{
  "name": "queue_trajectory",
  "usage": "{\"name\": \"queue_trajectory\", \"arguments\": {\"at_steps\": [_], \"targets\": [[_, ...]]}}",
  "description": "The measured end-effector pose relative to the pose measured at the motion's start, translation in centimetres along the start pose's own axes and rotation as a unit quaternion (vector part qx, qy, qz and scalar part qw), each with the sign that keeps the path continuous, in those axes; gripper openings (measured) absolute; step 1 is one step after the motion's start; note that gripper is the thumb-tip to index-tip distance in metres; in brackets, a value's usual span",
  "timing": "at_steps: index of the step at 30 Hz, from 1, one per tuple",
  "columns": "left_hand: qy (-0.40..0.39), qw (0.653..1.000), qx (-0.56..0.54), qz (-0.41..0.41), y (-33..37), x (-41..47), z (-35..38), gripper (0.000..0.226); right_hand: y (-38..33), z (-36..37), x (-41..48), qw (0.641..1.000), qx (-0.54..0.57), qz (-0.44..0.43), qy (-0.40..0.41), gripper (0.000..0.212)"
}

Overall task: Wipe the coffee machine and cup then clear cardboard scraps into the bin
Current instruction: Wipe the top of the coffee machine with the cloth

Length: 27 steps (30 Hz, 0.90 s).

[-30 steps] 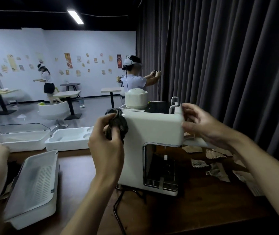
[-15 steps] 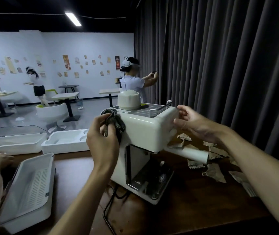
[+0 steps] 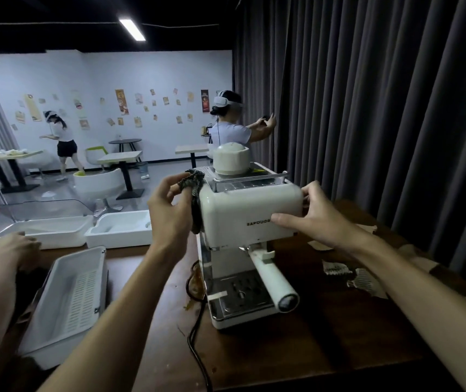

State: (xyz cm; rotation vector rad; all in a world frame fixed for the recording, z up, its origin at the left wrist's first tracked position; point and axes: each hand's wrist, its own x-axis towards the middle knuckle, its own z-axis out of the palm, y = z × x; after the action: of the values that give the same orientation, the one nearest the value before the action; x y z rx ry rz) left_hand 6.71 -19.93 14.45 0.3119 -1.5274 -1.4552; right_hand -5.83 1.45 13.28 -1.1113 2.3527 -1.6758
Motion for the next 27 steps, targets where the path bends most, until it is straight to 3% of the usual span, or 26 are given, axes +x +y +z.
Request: {"name": "queue_trajectory", "arguments": {"at_steps": [5,15,18,21,24,27], "targets": [[-0.024,1.0,0.005,-0.019,0.4,0.7,-1.2,0.024,-0.6,1.0,-0.3,0.998,-0.041,-0.032,0.022,0.055],[-0.07,0.997,0.028,0.021,1.1,0.6,-2.7,0.025,-1.7,1.7,-2.0,0.997,-0.067,-0.007,0.045,0.055],[-0.065,0.995,0.025,0.076,2.0,0.0,-3.5,0.027,-2.3,2.2,-2.9,0.973,-0.185,-0.033,0.137,0.052],[-0.088,0.988,0.015,0.125,3.7,-0.6,-4.1,0.029,-4.1,3.1,-4.2,0.955,-0.162,-0.14,0.206,0.048],[-0.129,0.98,-0.014,0.151,5.8,-1.7,-4.0,0.029,-6.6,4.4,-5.1,0.963,-0.092,-0.21,0.144,0.057],[-0.18,0.976,-0.031,0.12,7.0,-2.8,-3.3,0.025,-9.1,6.0,-5.6,0.969,-0.02,-0.235,0.065,0.07]]}}
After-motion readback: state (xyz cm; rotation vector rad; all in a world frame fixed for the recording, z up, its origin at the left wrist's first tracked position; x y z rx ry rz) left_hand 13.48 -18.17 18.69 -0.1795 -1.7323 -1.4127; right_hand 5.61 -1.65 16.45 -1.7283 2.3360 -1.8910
